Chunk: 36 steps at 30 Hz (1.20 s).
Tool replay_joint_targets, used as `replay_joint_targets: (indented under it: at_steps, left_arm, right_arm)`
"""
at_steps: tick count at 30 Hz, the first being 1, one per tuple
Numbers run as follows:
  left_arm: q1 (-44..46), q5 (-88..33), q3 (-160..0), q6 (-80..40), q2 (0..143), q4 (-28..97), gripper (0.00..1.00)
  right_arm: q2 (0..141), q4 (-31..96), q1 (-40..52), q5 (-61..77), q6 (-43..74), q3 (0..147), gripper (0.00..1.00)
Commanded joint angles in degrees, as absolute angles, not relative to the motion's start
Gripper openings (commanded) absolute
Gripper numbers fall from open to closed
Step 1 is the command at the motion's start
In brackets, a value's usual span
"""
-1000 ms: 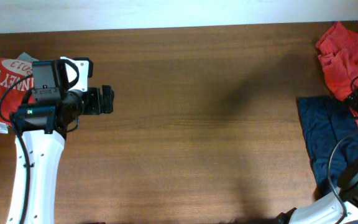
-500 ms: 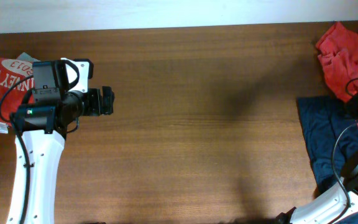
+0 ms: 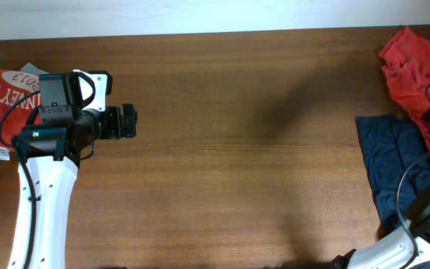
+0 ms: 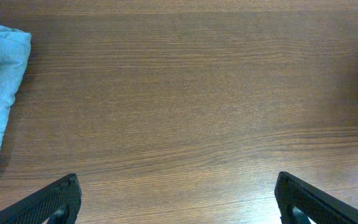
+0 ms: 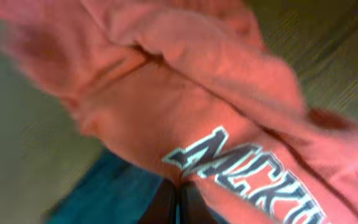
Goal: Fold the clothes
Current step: 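Grasp the orange t-shirt with the right gripper and drag it to center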
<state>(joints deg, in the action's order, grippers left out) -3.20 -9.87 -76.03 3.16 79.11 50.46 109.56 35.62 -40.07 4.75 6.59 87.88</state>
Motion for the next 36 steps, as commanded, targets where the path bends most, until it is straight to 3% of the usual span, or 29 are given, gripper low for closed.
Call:
replay_joint_targets:
  at_steps: [1, 12, 23, 31, 36]
  left_arm:
    - [-3.4, -10.3, -77.1, 2.8, 79.4, 50.3, 0.99]
    - [-3.4, -12.4, -78.5, 2.8, 79.4, 49.5, 0.99]
    - [-3.4, -12.5, -78.5, 2.8, 79.4, 47.9, 0.99]
    - [-3.4, -12.4, -78.5, 2.8, 79.4, 46.3, 0.99]
    - [-3.4, -12.4, -78.5, 2.8, 79.4, 44.1, 0.99]
  right_arm:
    - [102.7, 39.2, -37.8, 9.7, 4.0, 93.9, 0.04]
    - [86.4, 49.8, -28.3, 11.3, 3.4, 96.1, 0.04]
    - [80.6, 56.9, -25.3, 19.3, 1.1, 96.1, 0.04]
    - [78.2, 57.3, -13.6, 19.3, -0.6, 96.1, 0.04]
    - [81.3, 49.5, -1.5, 18.8, 1.7, 96.1, 0.04]
